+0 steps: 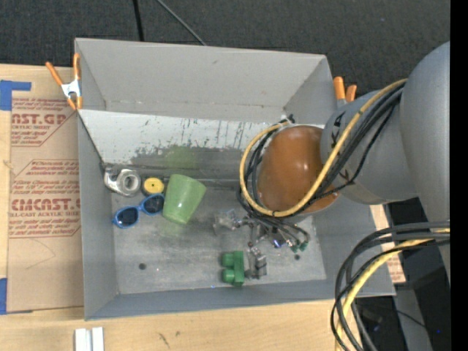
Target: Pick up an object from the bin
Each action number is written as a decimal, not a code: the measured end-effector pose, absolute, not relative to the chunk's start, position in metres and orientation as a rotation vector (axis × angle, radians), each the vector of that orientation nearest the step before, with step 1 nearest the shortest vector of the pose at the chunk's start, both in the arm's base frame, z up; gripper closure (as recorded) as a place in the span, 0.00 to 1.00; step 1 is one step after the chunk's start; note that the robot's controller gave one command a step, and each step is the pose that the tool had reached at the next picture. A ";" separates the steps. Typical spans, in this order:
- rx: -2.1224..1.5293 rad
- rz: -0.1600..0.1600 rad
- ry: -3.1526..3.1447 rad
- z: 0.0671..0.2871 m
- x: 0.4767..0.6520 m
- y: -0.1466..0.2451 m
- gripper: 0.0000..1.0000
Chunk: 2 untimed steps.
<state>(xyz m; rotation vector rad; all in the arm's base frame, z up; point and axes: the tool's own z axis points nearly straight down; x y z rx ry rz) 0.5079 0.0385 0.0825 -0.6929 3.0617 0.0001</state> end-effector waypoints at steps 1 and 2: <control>-1.101 -0.002 2.928 0.071 0.482 0.046 0.00; -1.104 0.001 2.938 0.070 0.480 0.045 1.00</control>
Offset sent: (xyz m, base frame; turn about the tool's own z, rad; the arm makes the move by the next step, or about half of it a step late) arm -0.0290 0.0052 -0.0125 -0.2738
